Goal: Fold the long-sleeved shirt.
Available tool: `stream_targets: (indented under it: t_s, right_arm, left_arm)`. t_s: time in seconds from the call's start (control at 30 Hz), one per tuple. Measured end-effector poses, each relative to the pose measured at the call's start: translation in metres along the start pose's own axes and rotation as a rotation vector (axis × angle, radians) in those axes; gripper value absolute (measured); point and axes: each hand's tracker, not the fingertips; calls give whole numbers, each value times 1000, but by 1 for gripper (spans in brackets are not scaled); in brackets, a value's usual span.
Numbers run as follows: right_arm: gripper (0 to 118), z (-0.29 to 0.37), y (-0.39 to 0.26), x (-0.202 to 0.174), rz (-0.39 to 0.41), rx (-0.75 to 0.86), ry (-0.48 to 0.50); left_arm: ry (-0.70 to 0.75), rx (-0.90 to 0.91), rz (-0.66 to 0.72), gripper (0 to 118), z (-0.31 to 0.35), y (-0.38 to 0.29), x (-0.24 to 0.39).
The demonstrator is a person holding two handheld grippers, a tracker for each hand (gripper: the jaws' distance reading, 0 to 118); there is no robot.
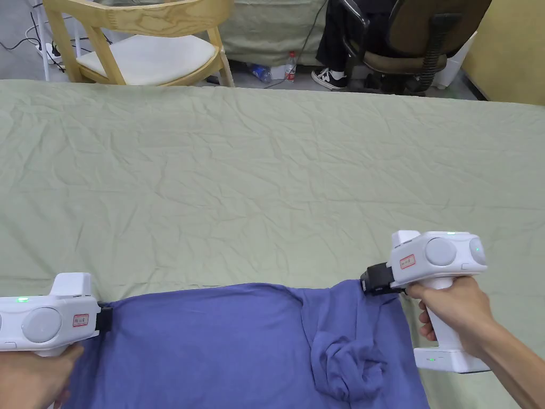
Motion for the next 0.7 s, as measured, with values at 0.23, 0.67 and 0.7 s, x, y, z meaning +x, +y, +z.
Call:
stream_targets:
  t_s: [0.23, 0.67, 0.7]
  right_arm:
    - [13, 10, -11, -5, 47, 107, -2]
    - [13, 71, -7, -3, 22, 312, -66]
    - [13, 80, -7, -2, 12, 366, -83]
  left_arm:
    - [11, -7, -35, 3, 3, 6, 2]
    - [-9, 116, -42, 3, 32, 70, 9]
    - [-12, 159, -35, 3, 39, 73, 10]
